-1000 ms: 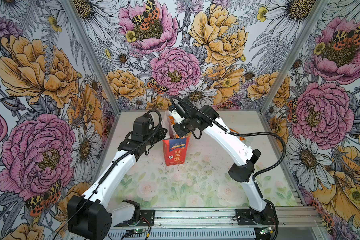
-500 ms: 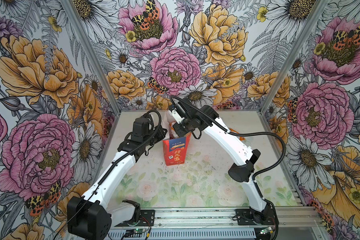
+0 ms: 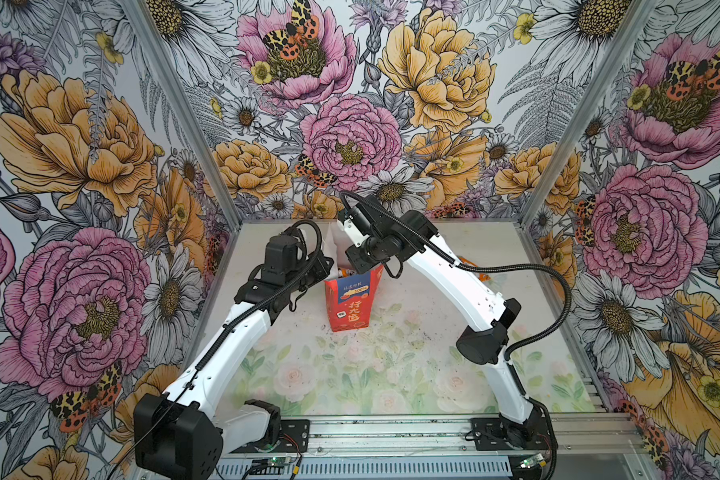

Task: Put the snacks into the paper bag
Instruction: 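Lower the packet into the red bag and open the right gripper, then move the right gripper up and back toward the last small orange packet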

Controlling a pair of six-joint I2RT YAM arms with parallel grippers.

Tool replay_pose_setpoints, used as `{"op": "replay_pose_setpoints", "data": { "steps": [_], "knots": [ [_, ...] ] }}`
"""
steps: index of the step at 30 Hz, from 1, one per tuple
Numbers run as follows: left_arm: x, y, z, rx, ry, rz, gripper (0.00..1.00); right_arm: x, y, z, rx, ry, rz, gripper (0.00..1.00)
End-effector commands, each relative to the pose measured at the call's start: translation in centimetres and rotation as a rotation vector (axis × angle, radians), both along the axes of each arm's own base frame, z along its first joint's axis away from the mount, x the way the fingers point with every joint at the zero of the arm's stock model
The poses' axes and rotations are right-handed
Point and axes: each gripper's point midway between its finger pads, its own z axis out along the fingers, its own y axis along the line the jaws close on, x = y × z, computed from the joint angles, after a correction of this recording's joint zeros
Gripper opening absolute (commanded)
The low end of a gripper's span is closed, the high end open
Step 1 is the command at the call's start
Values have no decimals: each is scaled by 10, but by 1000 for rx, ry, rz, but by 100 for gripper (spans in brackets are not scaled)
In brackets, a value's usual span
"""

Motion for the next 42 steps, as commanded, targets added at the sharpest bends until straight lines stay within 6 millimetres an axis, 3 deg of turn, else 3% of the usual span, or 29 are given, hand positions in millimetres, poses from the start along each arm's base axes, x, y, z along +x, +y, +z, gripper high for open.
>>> {"op": "replay_pose_setpoints", "data": {
  "steps": [1, 9, 20, 26, 34, 35, 42],
  "knots": [
    [5, 1, 36, -48, -125, 5, 0, 0, 3, 22, 47, -51, 2, 33],
    [4, 4, 36, -49, -125, 7, 0, -1, -3, 60, 109, -140, 2, 39],
    [2, 5, 41, -57, -135, 5, 0, -8, -38, 114, 112, -292, -31, 54],
    [2, 4, 44, -56, -139, 2, 0, -4, -76, 131, 31, -384, -122, 68],
    [2, 5, 43, -56, -137, 2, 0, 4, -123, 134, -35, -408, -246, 86],
    [2, 6, 44, -57, -140, 3, 0, 10, -138, 135, -43, -406, -284, 88],
    [1, 6, 45, -58, -141, 3, 0, 24, -194, 131, -62, -385, -435, 93]
  ]
}}
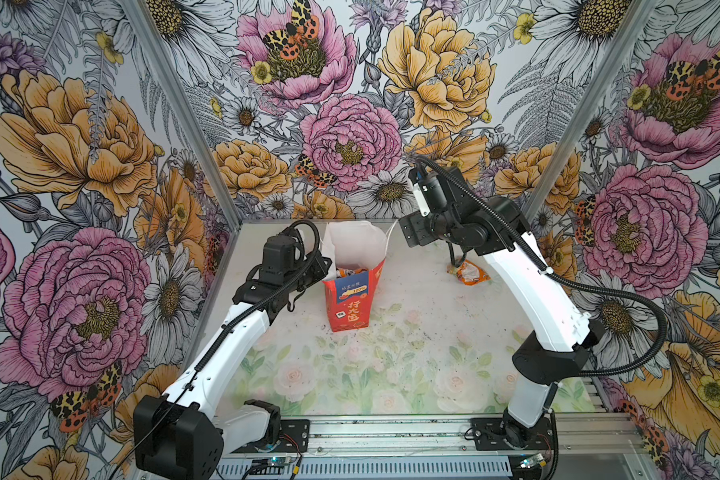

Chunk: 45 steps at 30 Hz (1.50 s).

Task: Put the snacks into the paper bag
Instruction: 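Move the right gripper up and back toward the last small orange packet, then lower the open right gripper over the small orange packet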

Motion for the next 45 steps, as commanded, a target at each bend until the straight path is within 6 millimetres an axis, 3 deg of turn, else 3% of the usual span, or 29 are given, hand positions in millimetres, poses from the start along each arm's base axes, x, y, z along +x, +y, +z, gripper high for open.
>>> {"op": "replay_pose_setpoints", "data": {
  "steps": [1, 11, 19, 36, 41, 45],
  "knots": [
    [1, 0, 45, -55, -147, -8, 0, 2, -33, 15, 42, -43, -103, 94],
    [2, 1, 41, -52, -138, -4, 0, 26, -114, -20, 75, 49, -344, 95],
    [3, 2, 40, -50, -137, -1, 0, 47, -154, -80, 127, 201, -519, 95],
    [2, 3, 39, -50, -135, 0, 0, 82, -197, -205, 135, 466, -708, 95],
    [3, 4, 36, -47, -127, 3, 0, 99, -197, -241, 230, 531, -700, 93],
    [4, 3, 34, -47, -126, 3, 0, 112, -194, -258, 275, 543, -667, 92]
  ]
}}
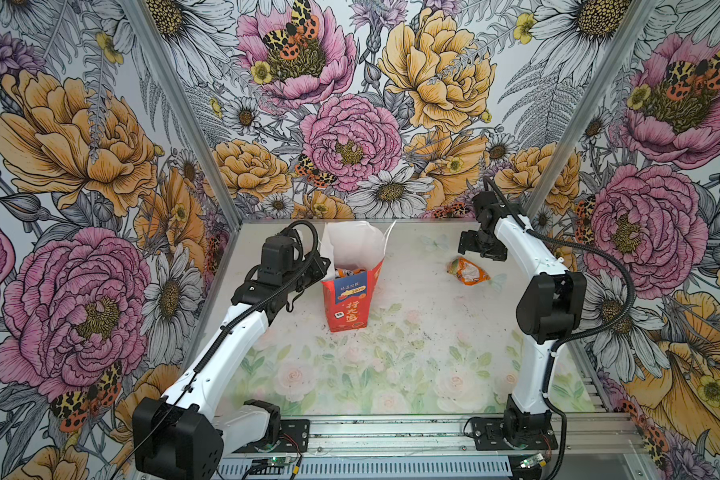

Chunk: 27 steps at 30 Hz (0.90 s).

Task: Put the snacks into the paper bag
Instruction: 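Lower the open right gripper over the small orange packet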

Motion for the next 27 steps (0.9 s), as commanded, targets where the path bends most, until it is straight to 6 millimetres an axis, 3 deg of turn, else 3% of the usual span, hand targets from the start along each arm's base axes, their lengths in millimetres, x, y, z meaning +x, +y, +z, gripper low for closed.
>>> {"op": "replay_pose_setpoints", "data": {
  "steps": [1, 9, 16, 20, 27],
  "knots": [
    [4, -1, 37, -49, -133, -8, 0, 21, 8, -6, 75, -59, 11, 93],
    [5, -1, 35, -52, -133, -11, 0, 41, 0, -38, 85, -24, 68, 90],
    [5, -1, 35, -54, -133, -12, 0, 49, -3, -55, 71, -7, 135, 89],
    [5, 0, 36, -55, -135, -6, 0, 42, 16, -70, 168, 29, 177, 86],
    [4, -1, 36, -56, -137, -10, 0, 12, 52, -86, 349, 77, 181, 85]
  ]
}}
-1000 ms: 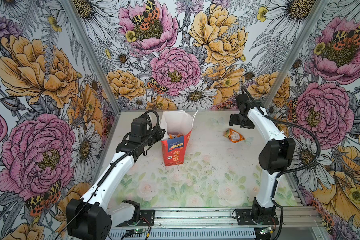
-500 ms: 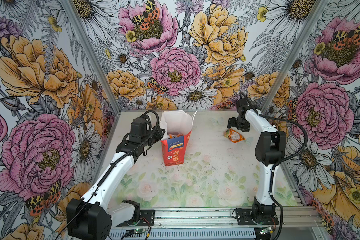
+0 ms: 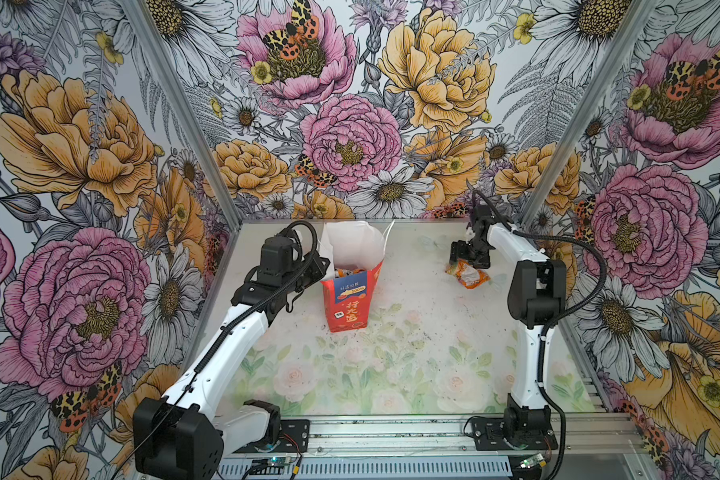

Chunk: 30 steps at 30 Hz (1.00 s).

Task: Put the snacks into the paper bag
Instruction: 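Lower the open right gripper over the small orange packet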

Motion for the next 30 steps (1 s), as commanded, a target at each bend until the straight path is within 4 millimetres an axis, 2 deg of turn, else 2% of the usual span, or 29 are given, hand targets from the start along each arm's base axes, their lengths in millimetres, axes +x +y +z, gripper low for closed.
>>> {"op": "replay_pose_setpoints", "data": {
  "steps": [1, 12, 18, 20, 24, 30],
  "knots": [
    [2, -1, 36, -50, -126, -10, 0, -18, 28, 0, 136, 24, 8, 85],
    [3, -3, 36, -53, -125, -17, 0, -68, 63, 24, 253, 11, -24, 83],
    [0, -5, 40, -56, -135, -25, 0, -84, 95, 42, 282, -8, 1, 83],
    [0, -5, 39, -55, -134, -25, 0, -84, 97, 51, 255, -37, 12, 83],
    [0, -5, 38, -53, -132, -31, 0, -80, 88, 66, 200, -95, 9, 84],
    [-1, -6, 37, -54, -129, -33, 0, -84, 73, 67, 117, -96, -28, 95]
  ]
}}
